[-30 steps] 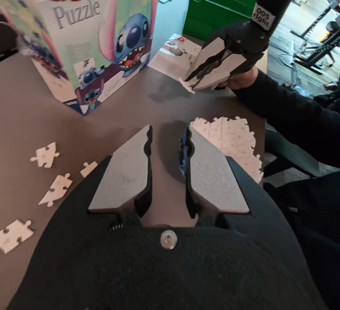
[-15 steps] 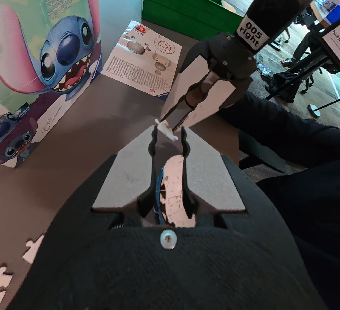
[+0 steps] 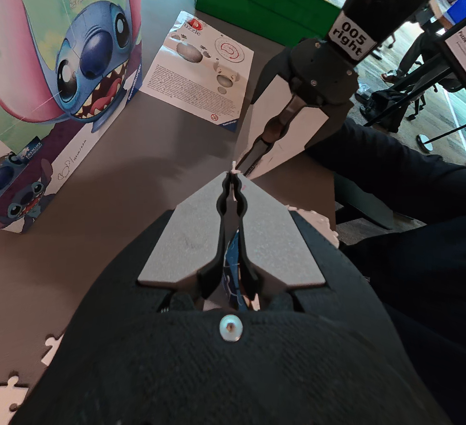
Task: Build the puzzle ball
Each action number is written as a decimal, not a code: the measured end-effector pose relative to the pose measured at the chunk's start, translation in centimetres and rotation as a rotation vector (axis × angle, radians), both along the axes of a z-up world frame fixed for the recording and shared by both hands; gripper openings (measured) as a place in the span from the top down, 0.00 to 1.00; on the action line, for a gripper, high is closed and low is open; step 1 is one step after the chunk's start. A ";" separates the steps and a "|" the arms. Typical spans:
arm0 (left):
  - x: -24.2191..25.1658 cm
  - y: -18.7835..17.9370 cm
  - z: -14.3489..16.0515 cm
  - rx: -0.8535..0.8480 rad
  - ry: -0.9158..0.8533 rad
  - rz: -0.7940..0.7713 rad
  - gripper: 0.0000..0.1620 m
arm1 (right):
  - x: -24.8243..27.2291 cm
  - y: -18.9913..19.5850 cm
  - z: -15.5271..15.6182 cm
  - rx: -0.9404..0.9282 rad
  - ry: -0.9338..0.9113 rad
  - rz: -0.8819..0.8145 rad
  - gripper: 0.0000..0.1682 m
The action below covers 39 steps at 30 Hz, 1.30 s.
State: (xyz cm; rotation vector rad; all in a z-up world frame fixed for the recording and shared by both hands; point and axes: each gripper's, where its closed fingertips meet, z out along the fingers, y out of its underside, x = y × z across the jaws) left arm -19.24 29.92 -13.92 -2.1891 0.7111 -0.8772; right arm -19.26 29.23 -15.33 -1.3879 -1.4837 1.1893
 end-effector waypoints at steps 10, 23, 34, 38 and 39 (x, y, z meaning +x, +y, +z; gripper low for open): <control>-0.5 -1.5 0.5 0.013 0.094 -0.166 1.00 | 0.6 0.6 0.9 -0.091 0.057 0.025 0.90; 0.5 -2.7 -0.7 0.078 0.272 -0.357 1.00 | -0.3 -2.1 1.0 -0.207 0.068 0.200 0.99; 0.4 -3.3 -1.0 0.063 0.286 -0.393 1.00 | -0.5 -3.0 0.1 -0.233 0.035 0.234 1.00; 0.4 -3.1 -1.3 0.069 0.308 -0.388 1.00 | -0.5 -2.8 -0.2 -0.203 0.022 0.215 1.00; 0.4 -3.0 -1.2 0.075 0.304 -0.386 1.00 | -0.4 -2.7 -0.1 -0.199 0.028 0.212 1.00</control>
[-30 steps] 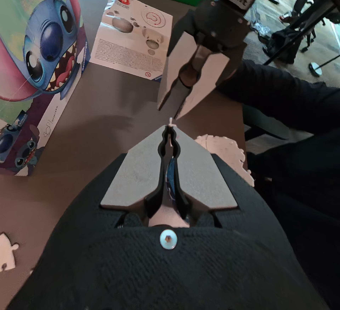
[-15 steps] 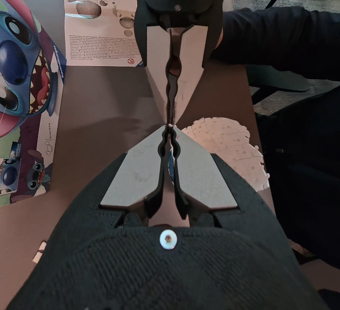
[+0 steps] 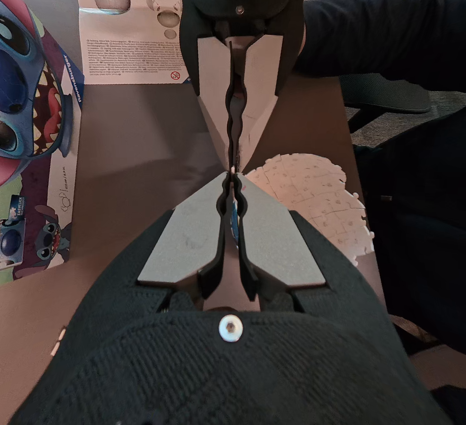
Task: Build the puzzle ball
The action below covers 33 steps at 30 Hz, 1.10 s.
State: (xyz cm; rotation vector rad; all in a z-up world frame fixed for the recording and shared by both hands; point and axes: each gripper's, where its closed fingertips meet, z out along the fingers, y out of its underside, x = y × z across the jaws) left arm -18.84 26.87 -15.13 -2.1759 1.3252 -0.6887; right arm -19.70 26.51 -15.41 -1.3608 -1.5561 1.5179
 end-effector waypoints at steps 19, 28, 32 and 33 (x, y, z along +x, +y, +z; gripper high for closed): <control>-0.3 -0.7 -1.1 -0.077 0.013 -0.014 1.00 | 0.0 -0.1 -0.2 0.024 -0.014 -0.003 1.00; -0.4 -0.7 -1.2 -0.044 0.037 -0.034 1.00 | -0.1 -0.3 -0.2 0.044 -0.015 -0.009 1.00; -0.5 -0.8 -1.4 -0.004 0.071 -0.059 1.00 | -0.1 -0.5 -0.3 0.055 -0.022 -0.004 1.00; -0.5 -0.9 -1.4 -0.001 0.074 -0.061 1.00 | -0.1 -0.5 -0.3 0.056 -0.022 -0.003 1.00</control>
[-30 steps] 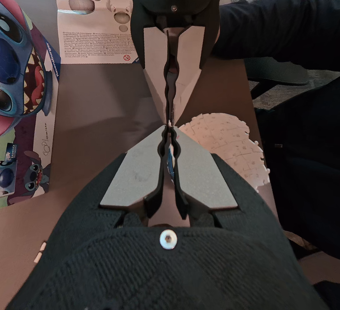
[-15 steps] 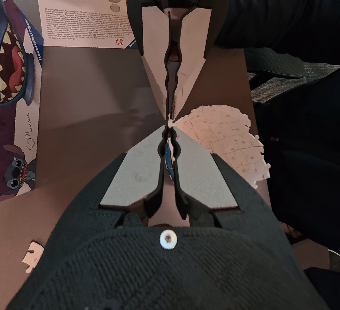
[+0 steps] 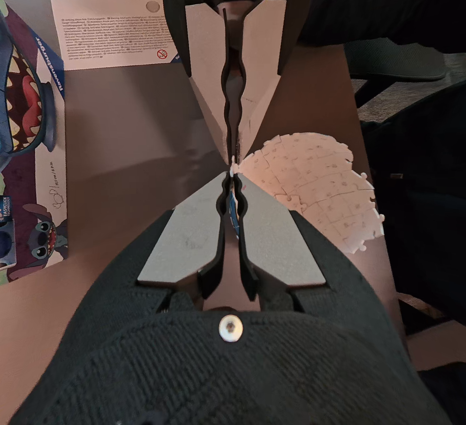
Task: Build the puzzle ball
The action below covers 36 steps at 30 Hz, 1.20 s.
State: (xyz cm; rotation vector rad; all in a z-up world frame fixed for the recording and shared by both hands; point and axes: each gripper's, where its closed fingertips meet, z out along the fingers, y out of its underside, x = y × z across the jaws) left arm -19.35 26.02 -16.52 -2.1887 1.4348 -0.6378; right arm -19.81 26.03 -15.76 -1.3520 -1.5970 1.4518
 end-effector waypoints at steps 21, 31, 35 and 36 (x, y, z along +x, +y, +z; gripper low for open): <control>-0.4 0.1 0.0 0.092 0.058 -0.036 1.00 | -0.2 -0.1 -0.8 0.020 -0.030 0.001 1.00; -0.3 -0.1 -0.2 0.104 0.069 -0.049 1.00 | -0.2 -0.3 -1.5 0.023 -0.063 0.014 0.98; -0.3 -0.1 -0.5 0.105 0.087 -0.051 1.00 | -0.3 -0.3 -1.6 0.039 -0.069 0.011 0.99; -0.3 -0.1 -0.5 0.108 0.092 -0.050 1.00 | -0.3 -0.3 -1.6 0.047 -0.069 0.009 0.99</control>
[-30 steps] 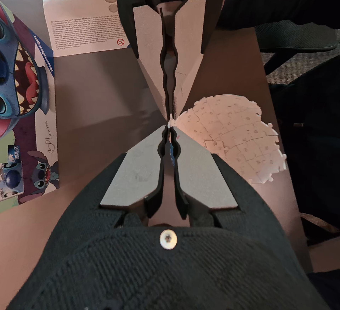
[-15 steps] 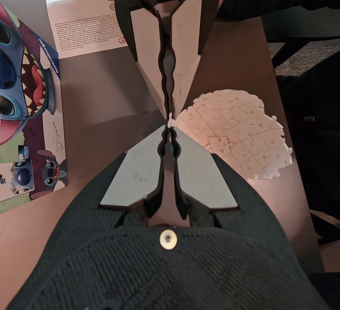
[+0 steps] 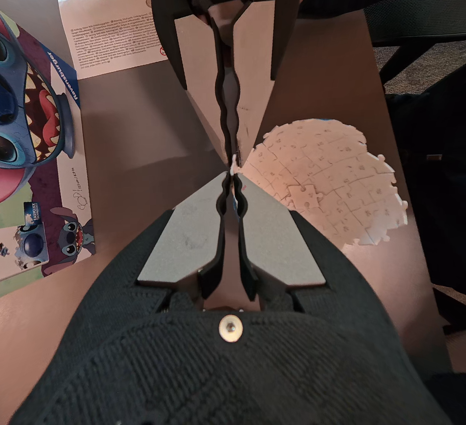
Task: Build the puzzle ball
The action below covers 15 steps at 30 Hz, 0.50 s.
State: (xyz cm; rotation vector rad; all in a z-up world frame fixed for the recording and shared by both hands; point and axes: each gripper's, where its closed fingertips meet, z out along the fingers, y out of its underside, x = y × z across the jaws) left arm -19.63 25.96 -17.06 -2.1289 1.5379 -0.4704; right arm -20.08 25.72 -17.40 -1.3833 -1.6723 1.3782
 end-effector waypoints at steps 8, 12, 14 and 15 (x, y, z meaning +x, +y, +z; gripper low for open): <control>0.0 0.0 0.0 0.019 0.016 -0.001 1.00 | 0.0 0.1 -0.1 0.051 -0.002 -0.017 1.00; -0.1 0.1 0.0 0.014 0.014 0.009 0.99 | -0.1 0.2 -0.1 0.069 -0.001 -0.025 1.00; -0.2 0.2 -0.1 0.014 0.019 0.016 0.98 | -0.1 0.2 -0.1 0.075 -0.001 -0.028 1.00; -0.2 0.2 -0.2 0.012 0.023 0.018 0.97 | -0.1 0.2 -0.1 0.079 0.000 -0.029 1.00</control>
